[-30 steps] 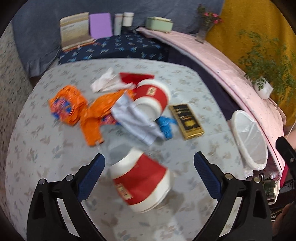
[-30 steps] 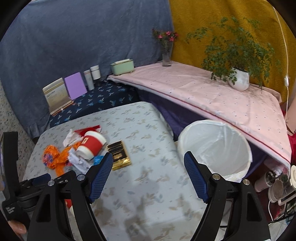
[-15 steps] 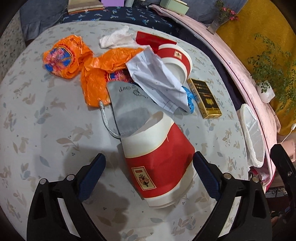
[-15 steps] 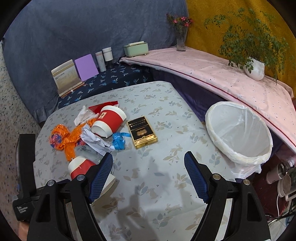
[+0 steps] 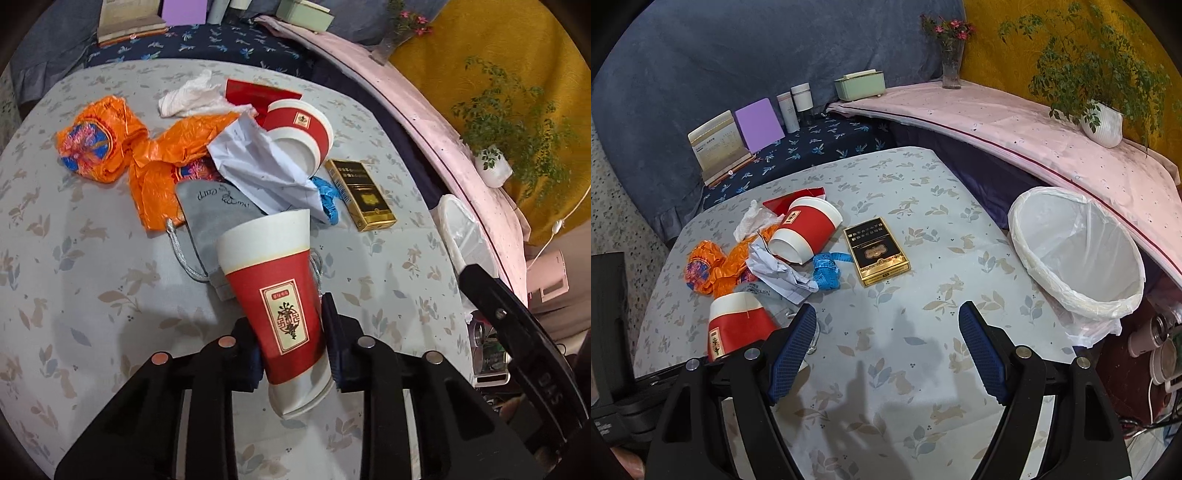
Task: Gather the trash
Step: 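Lift the cup with the left gripper while the right gripper grasps white paper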
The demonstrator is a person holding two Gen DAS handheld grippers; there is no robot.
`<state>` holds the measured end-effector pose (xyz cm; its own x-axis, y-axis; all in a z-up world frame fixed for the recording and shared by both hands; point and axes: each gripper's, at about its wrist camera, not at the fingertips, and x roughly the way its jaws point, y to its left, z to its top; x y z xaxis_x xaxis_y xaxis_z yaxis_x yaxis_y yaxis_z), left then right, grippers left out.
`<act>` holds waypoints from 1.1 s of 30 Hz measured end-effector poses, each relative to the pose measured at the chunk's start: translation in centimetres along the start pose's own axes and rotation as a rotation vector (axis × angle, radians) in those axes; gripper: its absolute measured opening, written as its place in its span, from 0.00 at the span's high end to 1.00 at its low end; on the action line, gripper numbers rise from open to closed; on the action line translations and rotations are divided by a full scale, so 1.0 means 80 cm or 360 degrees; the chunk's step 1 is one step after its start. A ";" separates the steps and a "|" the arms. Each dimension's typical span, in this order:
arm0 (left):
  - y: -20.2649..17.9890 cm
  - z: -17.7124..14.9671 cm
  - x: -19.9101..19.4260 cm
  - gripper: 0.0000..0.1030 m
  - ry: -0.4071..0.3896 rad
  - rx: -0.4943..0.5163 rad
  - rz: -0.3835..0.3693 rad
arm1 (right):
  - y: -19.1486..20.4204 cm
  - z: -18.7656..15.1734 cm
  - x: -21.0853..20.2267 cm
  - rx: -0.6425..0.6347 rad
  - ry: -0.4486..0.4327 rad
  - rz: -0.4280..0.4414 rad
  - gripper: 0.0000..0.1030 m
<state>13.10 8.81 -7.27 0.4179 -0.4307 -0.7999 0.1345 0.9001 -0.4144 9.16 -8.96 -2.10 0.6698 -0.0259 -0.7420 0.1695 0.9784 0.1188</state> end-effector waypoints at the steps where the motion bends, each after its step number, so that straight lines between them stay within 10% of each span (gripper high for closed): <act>1: 0.001 0.000 -0.005 0.75 -0.0010 0.0006 0.0000 | 0.001 0.001 0.001 0.0000 0.0002 0.0006 0.26; 22: 0.065 0.052 -0.061 0.75 -0.0194 -0.0025 0.0174 | 0.105 0.036 0.087 -0.0162 0.0114 0.0259 0.30; 33: 0.083 0.070 -0.046 0.75 -0.0176 -0.0031 0.0226 | 0.132 0.042 0.142 -0.0236 0.0210 0.0302 0.56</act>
<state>17.52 16.71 -4.66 0.5279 -0.2887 -0.7987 0.0504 0.9494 -0.3099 20.99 0.36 -7.07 0.5777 0.1781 -0.7966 -0.0641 0.9828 0.1732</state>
